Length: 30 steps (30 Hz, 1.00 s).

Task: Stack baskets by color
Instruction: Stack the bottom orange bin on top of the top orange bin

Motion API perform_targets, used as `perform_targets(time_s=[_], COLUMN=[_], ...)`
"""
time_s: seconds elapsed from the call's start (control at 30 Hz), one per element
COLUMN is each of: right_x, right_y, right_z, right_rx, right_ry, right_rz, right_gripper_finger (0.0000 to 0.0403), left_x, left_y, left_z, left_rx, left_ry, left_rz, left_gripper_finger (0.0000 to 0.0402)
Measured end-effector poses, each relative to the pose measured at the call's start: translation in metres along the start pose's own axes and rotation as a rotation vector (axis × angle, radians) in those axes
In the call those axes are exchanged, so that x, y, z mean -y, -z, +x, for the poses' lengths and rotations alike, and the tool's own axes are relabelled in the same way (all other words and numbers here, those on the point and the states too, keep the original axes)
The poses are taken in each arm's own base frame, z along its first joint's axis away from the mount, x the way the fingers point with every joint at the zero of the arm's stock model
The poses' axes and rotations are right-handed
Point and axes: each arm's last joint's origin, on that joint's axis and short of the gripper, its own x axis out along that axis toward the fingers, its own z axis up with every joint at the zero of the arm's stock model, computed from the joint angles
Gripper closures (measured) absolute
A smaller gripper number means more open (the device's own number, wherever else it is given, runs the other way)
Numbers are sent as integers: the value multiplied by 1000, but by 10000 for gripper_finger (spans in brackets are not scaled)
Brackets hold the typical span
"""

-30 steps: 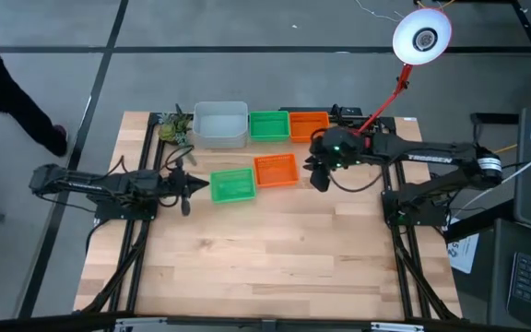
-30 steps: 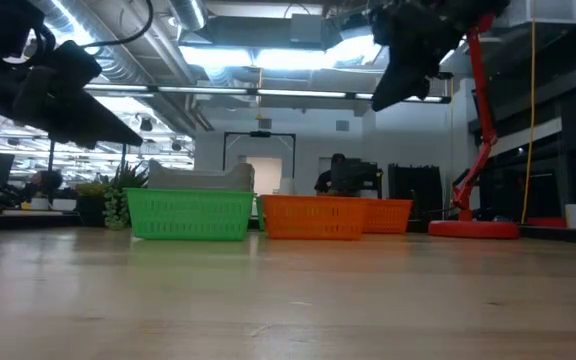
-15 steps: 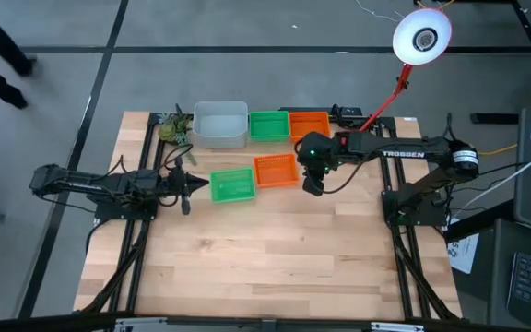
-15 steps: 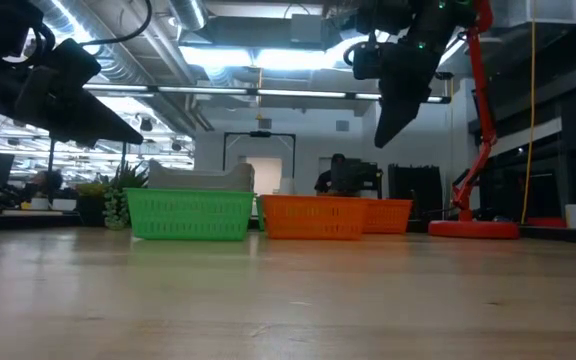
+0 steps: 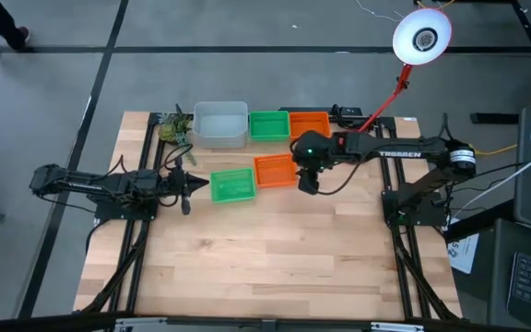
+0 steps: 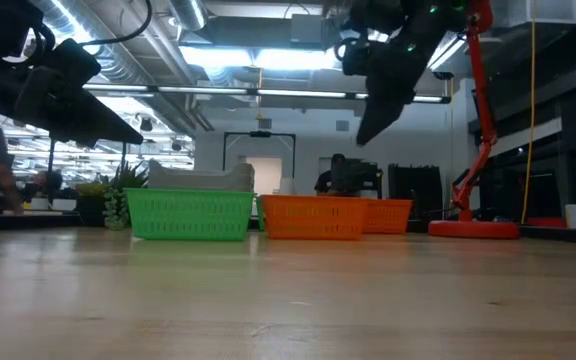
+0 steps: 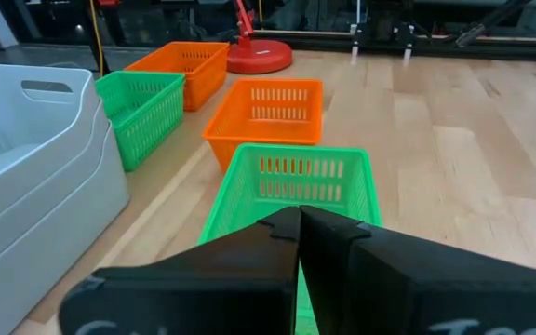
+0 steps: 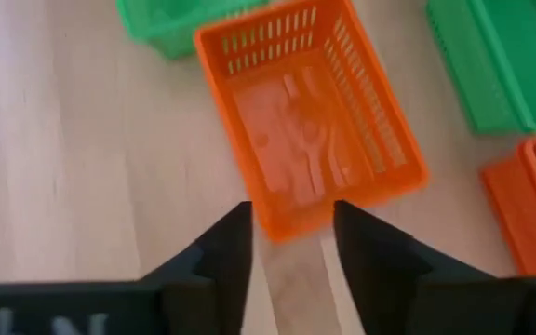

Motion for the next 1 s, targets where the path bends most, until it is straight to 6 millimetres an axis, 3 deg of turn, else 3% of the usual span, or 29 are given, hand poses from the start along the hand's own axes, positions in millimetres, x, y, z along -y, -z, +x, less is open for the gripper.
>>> perform_targets(time_s=[0.23,0.53,1.0], right_x=[0,-11,-15], right_y=[-7,-1,5], right_z=[41,71,118], right_rx=[6,-57,-79], right_ry=[-1,-52,-56], right_rz=[-71,-234,-244], right_gripper_finger=[195,201,215], left_x=[0,0,0], left_y=[0,0,0], left_z=[0,0,0], left_rx=[0,0,-1], left_ry=[0,0,0], left_rz=[0,0,0], left_gripper_finger=[401,401,401])
